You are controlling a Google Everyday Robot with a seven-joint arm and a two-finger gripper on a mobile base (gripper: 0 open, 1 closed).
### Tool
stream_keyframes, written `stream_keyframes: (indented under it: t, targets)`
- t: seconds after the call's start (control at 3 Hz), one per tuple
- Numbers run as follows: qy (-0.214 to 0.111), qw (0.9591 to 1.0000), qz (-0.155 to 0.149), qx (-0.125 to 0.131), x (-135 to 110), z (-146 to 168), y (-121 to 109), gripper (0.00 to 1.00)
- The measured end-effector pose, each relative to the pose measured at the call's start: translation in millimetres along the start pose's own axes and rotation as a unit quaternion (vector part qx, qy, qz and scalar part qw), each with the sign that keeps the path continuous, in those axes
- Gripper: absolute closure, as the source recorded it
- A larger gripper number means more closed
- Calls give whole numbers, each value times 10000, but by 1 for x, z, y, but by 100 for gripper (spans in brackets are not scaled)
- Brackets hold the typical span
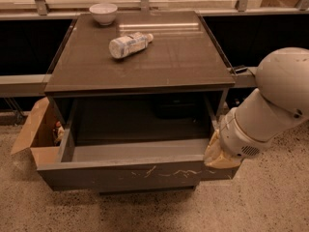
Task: Close top drawer
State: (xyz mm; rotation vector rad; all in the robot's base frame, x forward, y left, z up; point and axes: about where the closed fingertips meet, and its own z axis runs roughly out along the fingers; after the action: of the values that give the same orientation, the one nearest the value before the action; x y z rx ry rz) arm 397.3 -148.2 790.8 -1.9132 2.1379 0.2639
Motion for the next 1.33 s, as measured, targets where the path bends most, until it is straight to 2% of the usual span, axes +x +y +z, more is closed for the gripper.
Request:
stream_keyframes:
  t: [0.33,0.67,1.0,1.33]
  targets:
    - [185,9998,-56,-69,12,39,3,100]
    - [136,9997,-105,-144,25,94,3,96]
    - [44,9999,-111,-82,29,118,-4,73]
    - [-98,9995,-306,-39,25,133,-19,50]
